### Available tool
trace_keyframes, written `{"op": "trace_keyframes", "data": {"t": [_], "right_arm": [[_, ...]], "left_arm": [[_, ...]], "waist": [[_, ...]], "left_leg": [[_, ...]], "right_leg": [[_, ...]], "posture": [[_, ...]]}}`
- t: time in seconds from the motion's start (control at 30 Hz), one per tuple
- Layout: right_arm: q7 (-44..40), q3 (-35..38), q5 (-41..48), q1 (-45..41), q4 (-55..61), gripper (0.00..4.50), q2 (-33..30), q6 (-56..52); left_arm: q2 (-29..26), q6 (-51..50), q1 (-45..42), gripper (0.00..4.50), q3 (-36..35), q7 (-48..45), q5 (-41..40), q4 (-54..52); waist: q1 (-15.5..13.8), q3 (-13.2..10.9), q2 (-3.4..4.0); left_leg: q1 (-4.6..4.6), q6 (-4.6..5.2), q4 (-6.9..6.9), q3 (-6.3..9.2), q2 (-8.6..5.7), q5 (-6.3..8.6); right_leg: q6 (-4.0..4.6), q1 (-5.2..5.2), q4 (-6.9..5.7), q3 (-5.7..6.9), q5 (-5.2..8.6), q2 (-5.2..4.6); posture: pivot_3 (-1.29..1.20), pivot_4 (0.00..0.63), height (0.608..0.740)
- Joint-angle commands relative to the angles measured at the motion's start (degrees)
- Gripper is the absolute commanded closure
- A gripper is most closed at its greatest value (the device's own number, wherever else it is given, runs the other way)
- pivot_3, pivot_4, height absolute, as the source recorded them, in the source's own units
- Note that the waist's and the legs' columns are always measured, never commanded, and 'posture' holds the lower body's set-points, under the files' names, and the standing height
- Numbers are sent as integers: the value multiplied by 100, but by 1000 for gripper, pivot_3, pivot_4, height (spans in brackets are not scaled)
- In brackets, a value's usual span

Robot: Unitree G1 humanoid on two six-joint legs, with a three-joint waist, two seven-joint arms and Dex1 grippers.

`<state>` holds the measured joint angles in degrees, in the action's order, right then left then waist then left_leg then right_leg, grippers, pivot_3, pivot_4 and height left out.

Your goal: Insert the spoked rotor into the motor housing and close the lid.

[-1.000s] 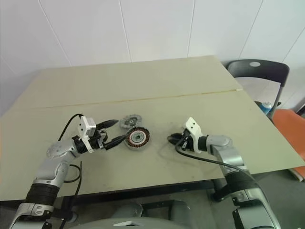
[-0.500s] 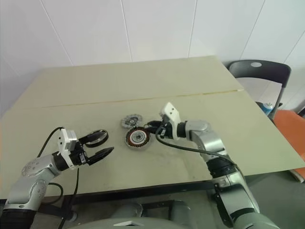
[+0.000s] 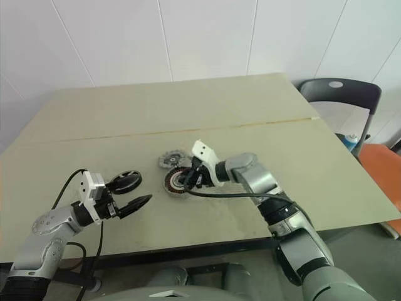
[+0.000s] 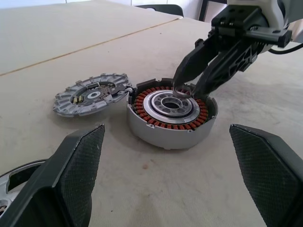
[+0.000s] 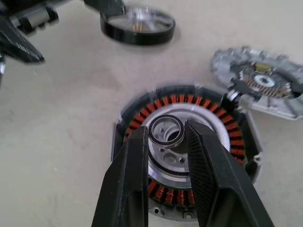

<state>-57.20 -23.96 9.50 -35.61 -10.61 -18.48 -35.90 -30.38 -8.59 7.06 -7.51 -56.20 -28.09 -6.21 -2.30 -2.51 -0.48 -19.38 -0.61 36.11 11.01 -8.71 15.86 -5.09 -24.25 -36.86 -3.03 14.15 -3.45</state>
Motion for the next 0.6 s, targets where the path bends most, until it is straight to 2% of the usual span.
{"op": "trace_keyframes", "data": {"t": [0.03,0.6], "right_arm": [[102,-38,-176,-172,-109,3749,94,229],[239,-6,-432,-136,-370,3749,203,451]], "left_arm": [[2,151,-43,0,-43,-40,8,-5],[13,125,-52,0,17,-35,71,-38]], "waist": [[0,0,0],[3,0,0]], "left_leg": [[0,0,0,0,0,0],[1,0,-1,0,0,0]], "right_leg": [[1,0,0,0,-1,0],[2,-1,-1,0,-1,1]], "posture": [[0,0,740],[0,0,740]]}}
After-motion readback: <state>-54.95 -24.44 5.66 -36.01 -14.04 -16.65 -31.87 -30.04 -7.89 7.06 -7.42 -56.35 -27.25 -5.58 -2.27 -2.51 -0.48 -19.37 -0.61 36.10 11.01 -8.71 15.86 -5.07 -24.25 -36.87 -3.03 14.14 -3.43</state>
